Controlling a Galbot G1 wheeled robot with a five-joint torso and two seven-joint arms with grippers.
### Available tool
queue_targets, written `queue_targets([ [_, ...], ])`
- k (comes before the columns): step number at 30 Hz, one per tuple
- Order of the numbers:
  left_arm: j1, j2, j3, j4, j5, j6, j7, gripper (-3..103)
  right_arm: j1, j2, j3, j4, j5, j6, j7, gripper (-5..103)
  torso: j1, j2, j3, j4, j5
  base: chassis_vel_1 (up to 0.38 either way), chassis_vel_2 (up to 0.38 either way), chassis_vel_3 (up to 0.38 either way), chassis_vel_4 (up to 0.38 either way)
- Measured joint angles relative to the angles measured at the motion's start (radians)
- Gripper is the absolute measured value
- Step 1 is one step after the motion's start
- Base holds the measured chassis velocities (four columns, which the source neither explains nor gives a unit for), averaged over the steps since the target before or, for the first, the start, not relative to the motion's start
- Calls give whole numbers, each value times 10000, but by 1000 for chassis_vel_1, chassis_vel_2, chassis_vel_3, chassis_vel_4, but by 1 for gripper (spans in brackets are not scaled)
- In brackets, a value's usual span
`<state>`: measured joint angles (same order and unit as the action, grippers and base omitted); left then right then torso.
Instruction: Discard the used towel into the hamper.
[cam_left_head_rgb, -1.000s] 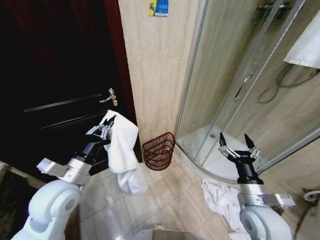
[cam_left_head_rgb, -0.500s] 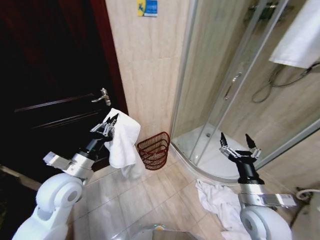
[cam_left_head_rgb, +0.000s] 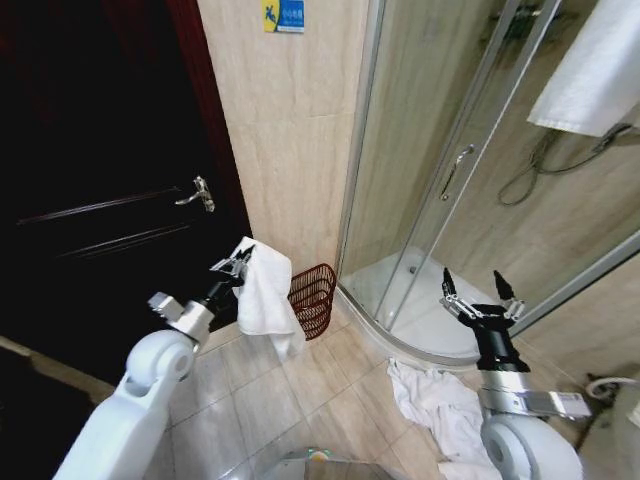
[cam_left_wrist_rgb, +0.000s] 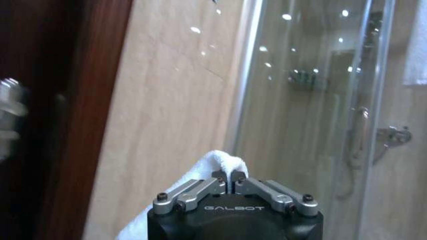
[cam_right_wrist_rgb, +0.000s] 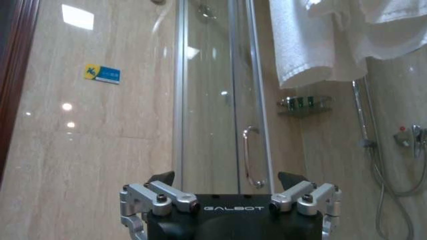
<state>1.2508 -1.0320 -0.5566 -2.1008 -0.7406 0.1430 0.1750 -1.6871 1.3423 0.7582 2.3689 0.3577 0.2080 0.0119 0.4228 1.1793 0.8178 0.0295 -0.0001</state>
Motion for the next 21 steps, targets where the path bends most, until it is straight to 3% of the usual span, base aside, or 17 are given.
queue_targets([
  [6,-1488,453,1155,899,-513,-234,-82,2,61,190,-81,-119,-198,6,-19,100,0,0,1,-1,0,0,0,0,0],
  [13,-4322,924,2878,2428,-1361,-335,-365,2,39,577,-95,-237,-446,92,-70,100,1,0,1,0,0,0,0,0,0],
  [21,-6849,728,4677,3694,-2024,-374,-540,2,18,731,-11,-299,-527,140,-95,100,1,1,1,-2,2,0,0,0,0],
])
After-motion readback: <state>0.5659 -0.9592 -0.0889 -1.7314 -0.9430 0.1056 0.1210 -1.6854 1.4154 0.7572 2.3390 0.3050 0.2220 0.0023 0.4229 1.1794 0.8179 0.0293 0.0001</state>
